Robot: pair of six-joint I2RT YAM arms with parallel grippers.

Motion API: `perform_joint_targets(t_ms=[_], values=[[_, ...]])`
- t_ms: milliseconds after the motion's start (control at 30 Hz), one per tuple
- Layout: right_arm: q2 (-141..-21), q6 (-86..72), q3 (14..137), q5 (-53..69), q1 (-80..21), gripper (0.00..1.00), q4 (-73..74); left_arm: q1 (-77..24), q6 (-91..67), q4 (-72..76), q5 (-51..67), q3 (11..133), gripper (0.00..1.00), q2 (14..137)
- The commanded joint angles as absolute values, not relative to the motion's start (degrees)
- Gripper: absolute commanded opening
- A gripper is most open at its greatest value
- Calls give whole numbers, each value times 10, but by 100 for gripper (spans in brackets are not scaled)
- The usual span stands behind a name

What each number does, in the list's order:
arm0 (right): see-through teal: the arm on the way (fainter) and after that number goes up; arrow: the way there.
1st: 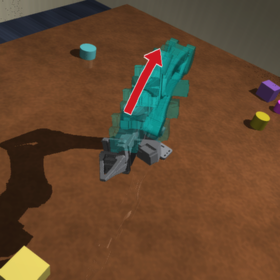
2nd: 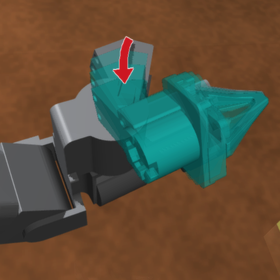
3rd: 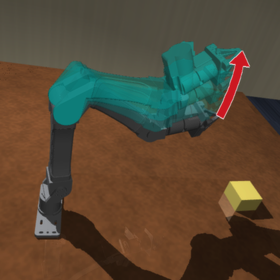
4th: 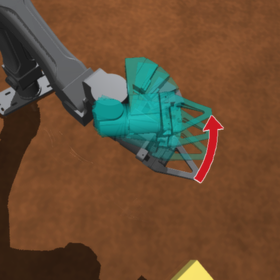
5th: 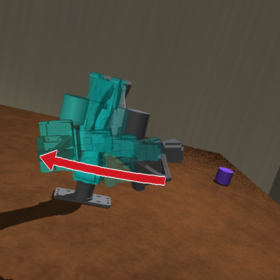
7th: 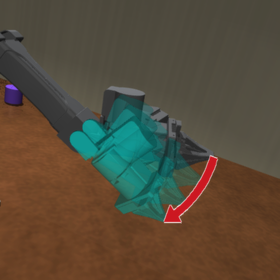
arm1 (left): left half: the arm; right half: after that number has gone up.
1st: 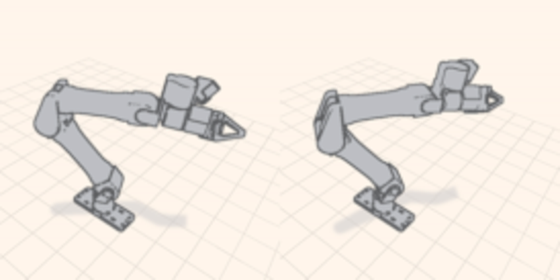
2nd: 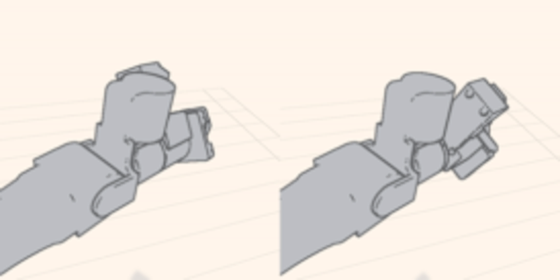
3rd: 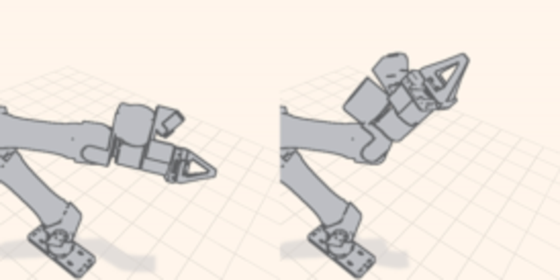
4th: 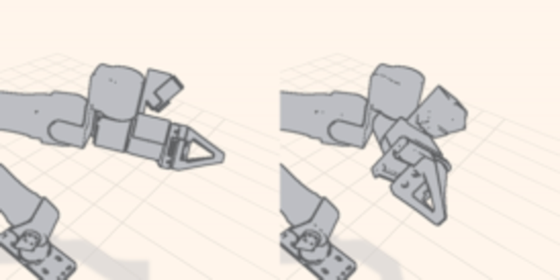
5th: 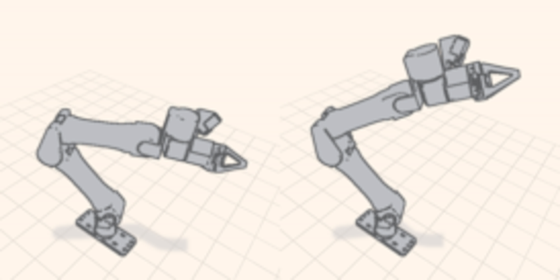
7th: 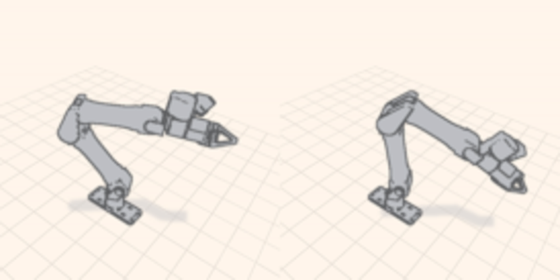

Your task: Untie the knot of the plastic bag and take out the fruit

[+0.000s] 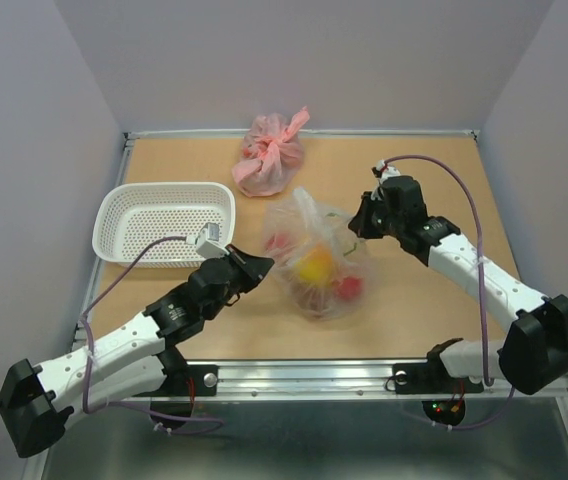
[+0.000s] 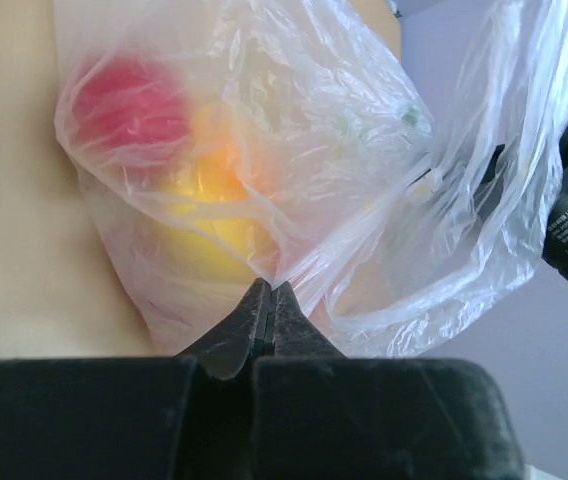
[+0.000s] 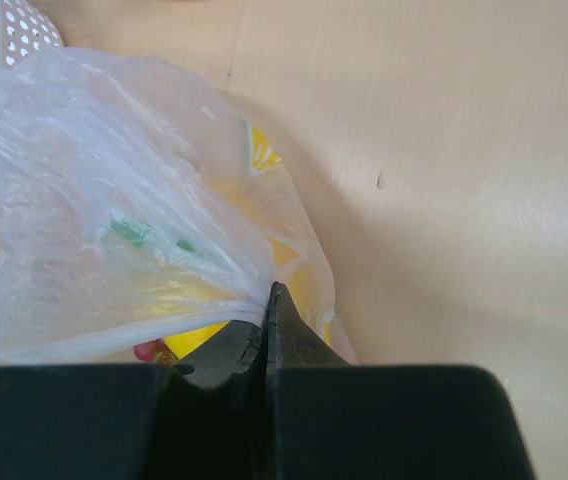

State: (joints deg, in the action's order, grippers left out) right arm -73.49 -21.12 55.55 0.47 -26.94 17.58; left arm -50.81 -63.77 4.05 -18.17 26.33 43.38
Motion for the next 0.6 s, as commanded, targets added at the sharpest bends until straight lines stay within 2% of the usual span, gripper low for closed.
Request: perform_joint_targets(t_ms=[0,167,267,300,333,367,433,500,567], values=[[-738,-239,619,-159,-150,1,151,-488,-615,-112,-259,250,0,425],[-763,-227,691,-115,-110,2,149,-486,-608,-113,-248,252,0,442],[-785,-185,736,-3,-110,18,149,-486,-585,-76,-227,257,0,458],[-795,-178,755,82,-111,33,149,-486,-566,-46,-213,264,0,469],[-799,-178,762,116,-112,41,149,-486,-555,-32,-206,265,0,469],[-803,-182,766,145,-112,58,149,-486,-537,-5,-193,278,0,485],[-798,-184,759,209,-113,74,151,-486,-518,24,-178,305,0,514],[-778,-183,747,232,-119,89,156,-487,-505,53,-163,324,0,536],[-758,-179,743,235,-122,92,167,-487,-492,70,-157,351,0,565]])
